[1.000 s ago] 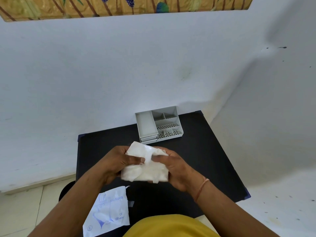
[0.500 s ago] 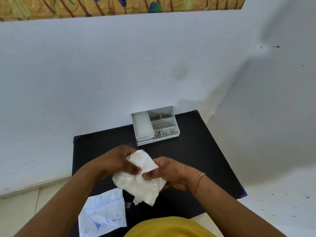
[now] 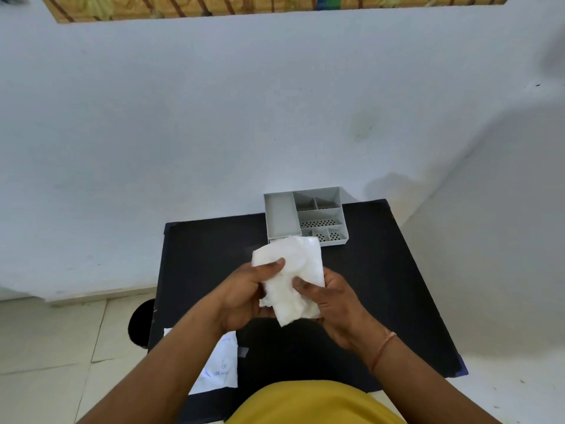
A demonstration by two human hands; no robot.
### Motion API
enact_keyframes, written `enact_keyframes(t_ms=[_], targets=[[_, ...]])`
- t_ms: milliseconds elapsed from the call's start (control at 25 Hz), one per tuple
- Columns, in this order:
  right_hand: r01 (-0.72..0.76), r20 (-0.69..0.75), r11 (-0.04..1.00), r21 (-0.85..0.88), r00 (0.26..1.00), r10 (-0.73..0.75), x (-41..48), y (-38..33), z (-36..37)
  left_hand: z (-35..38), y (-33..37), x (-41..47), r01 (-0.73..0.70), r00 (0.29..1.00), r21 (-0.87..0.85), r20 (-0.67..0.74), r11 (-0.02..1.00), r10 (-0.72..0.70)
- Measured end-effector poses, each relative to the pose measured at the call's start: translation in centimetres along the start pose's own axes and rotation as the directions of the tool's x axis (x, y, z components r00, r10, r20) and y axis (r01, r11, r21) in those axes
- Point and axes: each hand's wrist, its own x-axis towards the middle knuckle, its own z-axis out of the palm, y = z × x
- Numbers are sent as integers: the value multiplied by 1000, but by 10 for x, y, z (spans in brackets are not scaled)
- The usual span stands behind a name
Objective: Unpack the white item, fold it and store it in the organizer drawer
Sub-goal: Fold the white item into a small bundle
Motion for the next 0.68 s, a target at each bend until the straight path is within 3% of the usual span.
enact_keyframes(t_ms=[120, 240, 360, 480, 560, 680], targets=[[-34, 69, 997, 63, 997, 30, -2, -5, 0, 3, -3, -4, -71, 996, 5, -49, 997, 71], [-98, 163, 993, 70, 983, 85, 0, -16, -2, 3, 3, -7, -148, 986, 190, -47, 971, 160], [-96, 95, 991, 89, 992, 88, 8, -11, 3, 6, 12, -9, -177, 981, 350, -7, 920, 192], [-99, 12, 980, 170, 995, 98, 14, -5, 2, 4, 15, -10, -90, 994, 93, 77, 992, 83], [-89, -14, 981, 173, 996, 93, 16, -4, -3, -4, 8, -7, -72, 983, -79, 161, 994, 84], [-65, -49, 989, 130, 996, 71, 19, -3, -9, -14, -11, -3, -97, 953, -146, 271, 984, 135]])
